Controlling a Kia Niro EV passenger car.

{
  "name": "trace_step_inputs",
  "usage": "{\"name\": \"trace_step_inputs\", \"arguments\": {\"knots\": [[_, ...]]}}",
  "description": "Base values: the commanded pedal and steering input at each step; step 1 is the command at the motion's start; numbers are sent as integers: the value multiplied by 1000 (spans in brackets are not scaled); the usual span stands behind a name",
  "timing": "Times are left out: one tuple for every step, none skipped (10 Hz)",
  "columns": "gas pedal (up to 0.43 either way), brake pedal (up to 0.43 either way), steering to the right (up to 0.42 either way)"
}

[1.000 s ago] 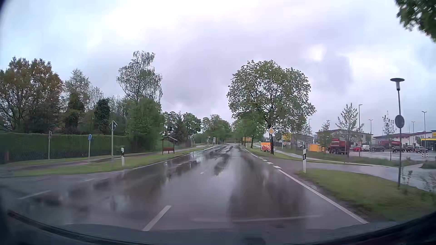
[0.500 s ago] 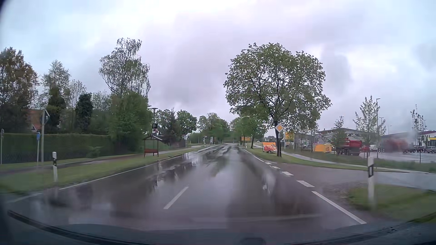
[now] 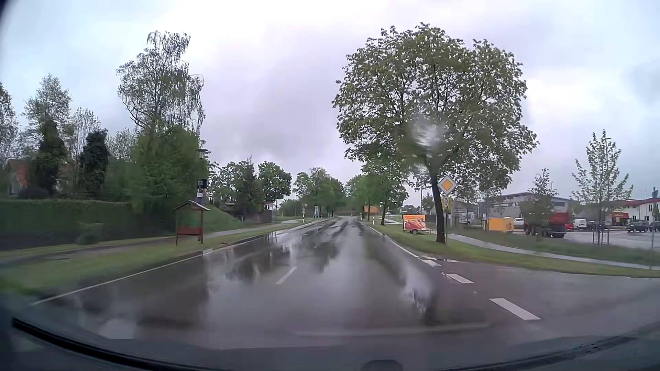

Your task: Follow the waypoints while adhering to traffic rules and regulations

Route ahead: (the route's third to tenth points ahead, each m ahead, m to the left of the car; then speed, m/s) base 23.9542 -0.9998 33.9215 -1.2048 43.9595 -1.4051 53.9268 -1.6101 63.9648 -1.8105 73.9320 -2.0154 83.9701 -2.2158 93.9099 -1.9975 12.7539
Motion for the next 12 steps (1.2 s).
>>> {"name": "trace_step_inputs", "arguments": {"knots": [[150, 0, 2], [150, 0, 2], [150, 0, 2], [150, 0, 2], [150, 0, 1], [138, 0, 1], [138, 0, 1], [130, 0, 1], [130, 0, 1], [130, 0, 1], [130, 0, 0], [130, 0, 0]]}}
